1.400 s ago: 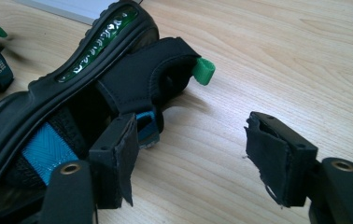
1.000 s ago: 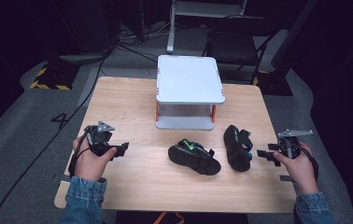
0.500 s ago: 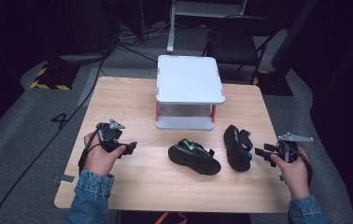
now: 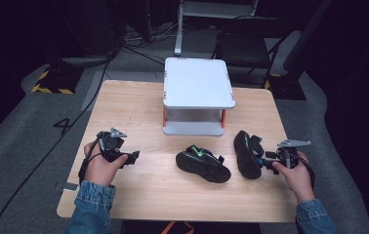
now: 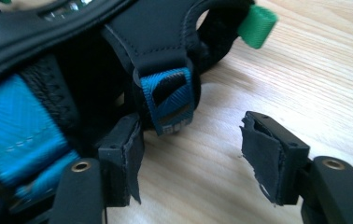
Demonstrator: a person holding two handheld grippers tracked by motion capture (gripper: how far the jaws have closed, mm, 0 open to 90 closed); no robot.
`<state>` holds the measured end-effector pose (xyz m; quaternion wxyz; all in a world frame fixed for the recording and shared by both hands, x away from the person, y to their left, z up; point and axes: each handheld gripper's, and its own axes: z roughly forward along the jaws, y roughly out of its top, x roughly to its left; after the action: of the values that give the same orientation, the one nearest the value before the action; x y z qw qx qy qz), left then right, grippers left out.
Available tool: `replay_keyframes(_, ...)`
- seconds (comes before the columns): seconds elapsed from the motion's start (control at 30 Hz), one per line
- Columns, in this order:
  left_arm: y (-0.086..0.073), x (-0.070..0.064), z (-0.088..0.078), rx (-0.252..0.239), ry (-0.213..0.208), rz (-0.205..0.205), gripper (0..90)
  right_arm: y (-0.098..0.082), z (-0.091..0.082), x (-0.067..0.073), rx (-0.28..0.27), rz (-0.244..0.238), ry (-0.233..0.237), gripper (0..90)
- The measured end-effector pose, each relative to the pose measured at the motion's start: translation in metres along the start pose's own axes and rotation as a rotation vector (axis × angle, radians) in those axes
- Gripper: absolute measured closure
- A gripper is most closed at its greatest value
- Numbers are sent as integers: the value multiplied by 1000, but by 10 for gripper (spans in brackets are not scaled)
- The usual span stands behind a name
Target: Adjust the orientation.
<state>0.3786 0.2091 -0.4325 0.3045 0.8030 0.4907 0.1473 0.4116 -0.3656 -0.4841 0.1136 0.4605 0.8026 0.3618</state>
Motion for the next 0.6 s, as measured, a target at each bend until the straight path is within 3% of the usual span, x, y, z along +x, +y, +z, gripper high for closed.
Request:
replay_keyframes(0.03, 0, 0, 0, 0, 0, 0, 195, 0, 0, 0, 0, 0, 0, 413)
replay_keyframes(0.07, -1, 0, 0, 2, 0, 0, 195, 1, 4, 2, -9, -33, 8, 486)
replay_keyframes(0.13, -2, 1, 0, 6, -3, 0, 195, 2, 5, 2, -16, -42, 15, 530)
replay_keyframes(0.17, -3, 1, 0, 6, 1, 0, 195, 4, 4, 3, -21, -50, 37, 644)
replay_keyframes(0.2, -4, 2, 0, 6, 1, -5, 195, 7, 1, 6, -30, -84, 37, 653)
replay_keyframes(0.33, -6, 3, -3, 1, 6, -11, 195, 12, -4, 10, -36, -120, 27, 661)
replay_keyframes(0.4, -7, 4, -5, -3, 3, -9, 195, 16, -12, 13, -43, -158, -20, 662)
replay_keyframes(0.5, -8, 4, -5, -6, 3, -15, 195, 19, -19, 14, -51, -168, -58, 661)
replay_keyframes(0.57, -9, 4, -6, -1, 0, -17, 195, 26, -29, 21, -60, -192, -121, 660)
replay_keyframes(0.6, -9, 4, -6, -1, 0, -17, 195, 26, -29, 21, -60, -192, -121, 660)
